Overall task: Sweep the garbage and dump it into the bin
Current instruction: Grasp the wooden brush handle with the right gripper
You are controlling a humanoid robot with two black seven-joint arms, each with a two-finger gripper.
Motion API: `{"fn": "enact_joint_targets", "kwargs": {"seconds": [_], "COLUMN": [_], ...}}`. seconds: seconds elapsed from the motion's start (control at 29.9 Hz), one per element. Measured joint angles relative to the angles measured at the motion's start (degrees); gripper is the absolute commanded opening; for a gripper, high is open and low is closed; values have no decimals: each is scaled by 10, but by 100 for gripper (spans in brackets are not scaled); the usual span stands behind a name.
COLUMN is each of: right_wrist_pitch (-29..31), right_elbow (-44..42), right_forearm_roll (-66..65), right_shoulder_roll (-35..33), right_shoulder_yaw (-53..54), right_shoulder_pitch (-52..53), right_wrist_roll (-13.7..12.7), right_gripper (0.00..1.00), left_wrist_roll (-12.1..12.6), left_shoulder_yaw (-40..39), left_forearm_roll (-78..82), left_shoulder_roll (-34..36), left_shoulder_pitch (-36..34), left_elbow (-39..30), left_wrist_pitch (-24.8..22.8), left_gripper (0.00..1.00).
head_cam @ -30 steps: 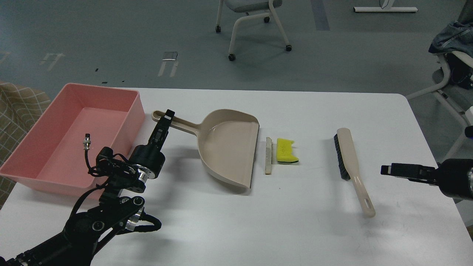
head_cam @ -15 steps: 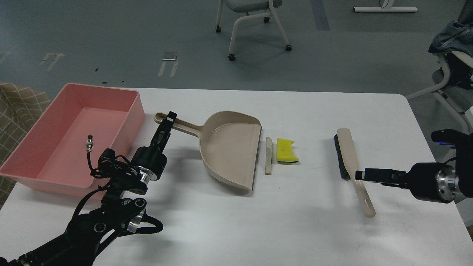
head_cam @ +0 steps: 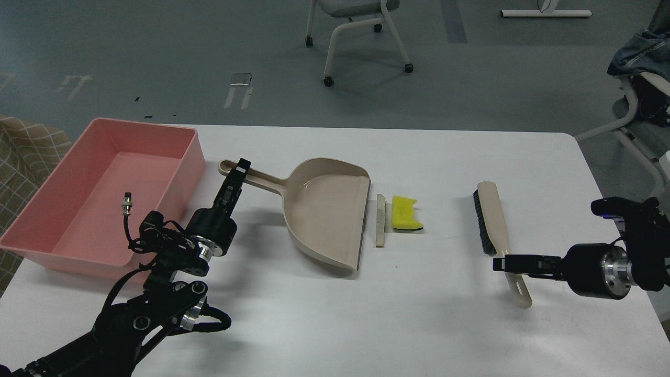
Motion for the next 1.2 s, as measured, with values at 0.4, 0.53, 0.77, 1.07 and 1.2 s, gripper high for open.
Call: {"fn": "enact_joint_targets", "kwargs": {"seconds": [0.4,0.53,0.77,1.07,1.2], "right_wrist_pitch": [0,0,0,0,0], "right_elbow": [1,2,2,3,3], "right_forearm_roll": [-1,-1,-4,-6,-6], "right_shoulder_roll": [2,2,2,2,2], "right_shoulder_yaw": [0,0,-1,-1,-1], "right_shoulder_pitch": [-4,-3,-3,-4,-5], "right_wrist_roll": [-1,-1,-1,-6,-8], "right_gripper": [70,67,57,52,47], "left_wrist_roll": [0,0,-3,-4,-4], "left_shoulder_yaw": [0,-1,-1,-1,-1], "left_forearm_roll": [0,0,-1,-1,-1], "left_shoulder_roll": [-1,-1,-1,-1,-1], "left_shoulder_pitch": [2,2,1,1,2], "left_elbow": [0,0,0,0,0], "left_wrist_pitch": [0,0,0,0,0], "left_gripper": [0,0,0,0,0]}}
